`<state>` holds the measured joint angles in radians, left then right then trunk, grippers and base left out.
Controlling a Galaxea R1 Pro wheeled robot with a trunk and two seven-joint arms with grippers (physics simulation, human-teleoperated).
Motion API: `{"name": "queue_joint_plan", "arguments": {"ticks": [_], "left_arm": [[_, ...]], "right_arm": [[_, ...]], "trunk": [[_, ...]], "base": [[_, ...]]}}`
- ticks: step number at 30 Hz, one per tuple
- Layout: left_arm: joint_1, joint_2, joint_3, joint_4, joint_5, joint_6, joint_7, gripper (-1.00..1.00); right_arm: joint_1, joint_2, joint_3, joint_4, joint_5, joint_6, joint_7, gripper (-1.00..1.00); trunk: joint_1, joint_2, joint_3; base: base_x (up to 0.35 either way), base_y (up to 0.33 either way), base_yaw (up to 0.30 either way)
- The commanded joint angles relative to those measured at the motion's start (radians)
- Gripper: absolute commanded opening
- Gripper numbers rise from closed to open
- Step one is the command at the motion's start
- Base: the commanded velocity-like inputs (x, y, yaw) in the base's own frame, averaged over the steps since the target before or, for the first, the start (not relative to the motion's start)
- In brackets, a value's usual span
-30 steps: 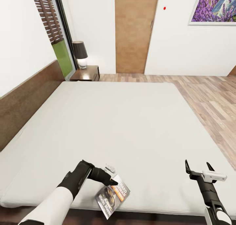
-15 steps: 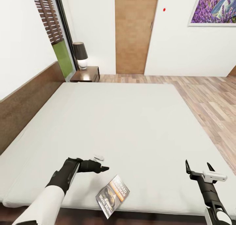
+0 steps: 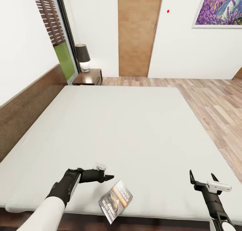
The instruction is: In the bedroom, move the book from the bed onto either nightstand, and place the two sandals side by side next to the bed.
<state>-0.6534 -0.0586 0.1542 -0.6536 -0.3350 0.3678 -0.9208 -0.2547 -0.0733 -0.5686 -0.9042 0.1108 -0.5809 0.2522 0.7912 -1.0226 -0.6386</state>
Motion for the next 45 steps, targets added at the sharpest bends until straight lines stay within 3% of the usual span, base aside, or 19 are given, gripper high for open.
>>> {"name": "queue_joint_plan", "arguments": {"ticks": [1,5,8,15,22,24,25,29,32,35,39,40,42,45], "left_arm": [[0.006,0.005,0.010,0.000,-0.003,-0.001,-0.025,1.00],[0.013,0.023,0.016,0.001,0.011,-0.010,-0.096,1.00],[0.013,0.028,0.017,0.002,0.017,-0.012,-0.117,1.00],[0.014,0.034,0.018,0.005,0.022,-0.014,-0.125,1.00],[0.014,0.033,0.018,0.028,0.024,-0.031,-0.126,1.00],[0.014,0.033,0.019,0.030,0.032,-0.035,-0.128,1.00],[0.014,0.034,0.024,0.031,0.047,-0.040,-0.129,1.00],[0.015,0.034,0.046,0.070,0.129,-0.076,-0.129,1.00],[0.015,0.033,0.048,0.083,0.144,-0.091,-0.127,1.00],[0.015,0.032,0.048,0.086,0.149,-0.096,-0.127,1.00],[0.015,0.031,0.048,0.088,0.151,-0.098,-0.127,1.00],[0.015,0.031,0.048,0.089,0.151,-0.098,-0.127,1.00],[0.015,0.031,0.048,0.089,0.152,-0.098,-0.127,1.00],[0.015,0.031,0.048,0.089,0.152,-0.098,-0.127,1.00]], "right_arm": [[0.001,0.001,-0.005,0.003,0.010,-0.006,0.004,1.00],[0.003,0.001,-0.005,0.006,0.010,-0.013,0.005,1.00],[0.003,0.001,-0.005,0.006,0.009,-0.013,0.005,1.00],[0.003,0.001,-0.005,0.011,0.009,-0.014,0.005,1.00],[0.003,-0.003,-0.008,0.126,0.002,-0.015,0.007,1.00],[0.003,-0.006,-0.009,0.134,-0.041,-0.013,0.007,1.00],[0.003,-0.008,-0.011,0.136,-0.088,-0.010,0.006,1.00],[0.003,-0.009,-0.011,0.122,-0.337,-0.004,0.002,1.00],[0.002,-0.011,-0.009,0.044,-0.386,0.015,-0.002,1.00],[-0.001,-0.013,-0.004,-0.048,-0.388,0.092,0.001,1.00],[-0.006,-0.016,0.005,-0.125,-0.363,0.315,0.006,1.00],[-0.008,-0.017,0.019,-0.134,-0.358,0.409,0.010,1.00],[-0.009,-0.016,0.054,-0.140,-0.355,0.506,0.028,1.00],[-0.010,-0.016,0.120,-0.143,-0.353,0.567,0.083,1.00]], "trunk": [[-0.004,0.007,0.002],[-0.019,0.035,0.015],[-0.031,0.056,0.024],[-0.058,0.105,0.046],[-0.084,0.154,0.068],[-0.092,0.168,0.075],[-0.096,0.175,0.078],[-0.111,0.203,0.090],[-0.123,0.224,0.100],[-0.134,0.245,0.109],[-0.150,0.273,0.122],[-0.153,0.280,0.125],[-0.161,0.294,0.131],[-0.173,0.315,0.140]], "base": [[0.000,0.000,0.000],[0.000,0.000,0.000],[0.000,0.000,0.000],[0.000,0.000,0.000],[0.000,0.000,0.000],[0.000,0.000,0.000],[0.000,0.000,0.000],[0.000,0.000,0.000],[0.000,0.000,0.000],[0.000,0.000,0.000],[0.000,0.000,0.000],[0.000,0.000,0.000],[0.000,0.000,0.000],[0.000,0.000,0.000]]}}
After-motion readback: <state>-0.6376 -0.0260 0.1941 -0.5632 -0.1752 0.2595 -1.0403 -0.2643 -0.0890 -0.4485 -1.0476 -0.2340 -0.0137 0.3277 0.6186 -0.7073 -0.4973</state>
